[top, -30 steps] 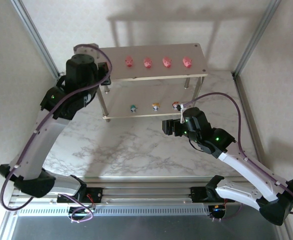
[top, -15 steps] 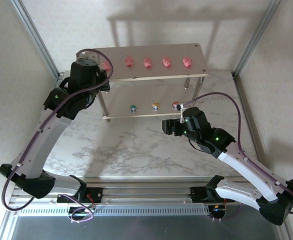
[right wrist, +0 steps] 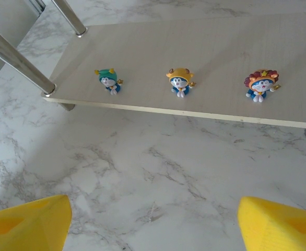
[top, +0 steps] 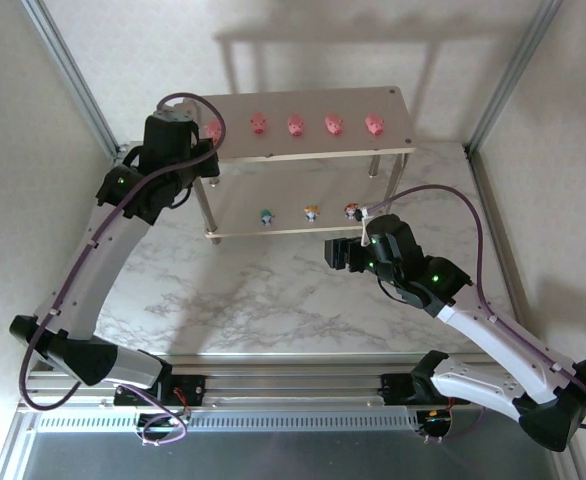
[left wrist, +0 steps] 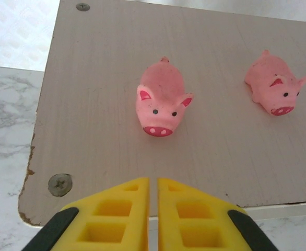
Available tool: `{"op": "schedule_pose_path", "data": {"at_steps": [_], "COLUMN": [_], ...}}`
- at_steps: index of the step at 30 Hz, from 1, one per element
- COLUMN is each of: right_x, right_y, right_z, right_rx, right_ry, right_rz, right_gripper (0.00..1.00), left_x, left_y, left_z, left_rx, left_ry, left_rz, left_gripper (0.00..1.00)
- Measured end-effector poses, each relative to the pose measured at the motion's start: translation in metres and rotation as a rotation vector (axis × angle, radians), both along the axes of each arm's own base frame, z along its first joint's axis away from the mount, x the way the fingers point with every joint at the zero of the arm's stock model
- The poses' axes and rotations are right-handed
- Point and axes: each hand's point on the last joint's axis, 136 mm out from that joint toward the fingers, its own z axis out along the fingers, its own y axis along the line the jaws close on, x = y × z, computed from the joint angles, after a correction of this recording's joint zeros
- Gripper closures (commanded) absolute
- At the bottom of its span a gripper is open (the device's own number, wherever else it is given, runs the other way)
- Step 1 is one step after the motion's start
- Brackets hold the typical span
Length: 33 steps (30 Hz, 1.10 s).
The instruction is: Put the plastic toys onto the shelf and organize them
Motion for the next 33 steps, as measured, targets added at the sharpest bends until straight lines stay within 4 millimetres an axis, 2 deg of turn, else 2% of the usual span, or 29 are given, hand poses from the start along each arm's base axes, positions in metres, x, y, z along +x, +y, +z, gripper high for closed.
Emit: {"op": "schedule_pose_path", "data": {"at_steps": [14, 22, 33], "right_x": [0.0, 0.0, 0.0], "right_y": [0.0, 0.0, 0.0], "right_z": [0.0, 0.0, 0.0], "right_rx": [0.001, 0.0, 0.0], "right_ry": [-0.001, 0.0, 0.0], "right_rz": [0.0, 0.0, -0.001], "right_gripper": [0.17, 0.17, 0.17], "left_x": [0.01, 0.021, 0.029], "left_y": [0.007, 0.005, 0.004], "left_z": [-0.006, -0.017, -0.016], "left_rx": [-0.01, -0.006, -0.012], "left_ry": [0.01, 0.034, 0.015], "left_rz": [0.006, 0.003, 0.003], "left_gripper": [0.88, 0.88, 0.88]}}
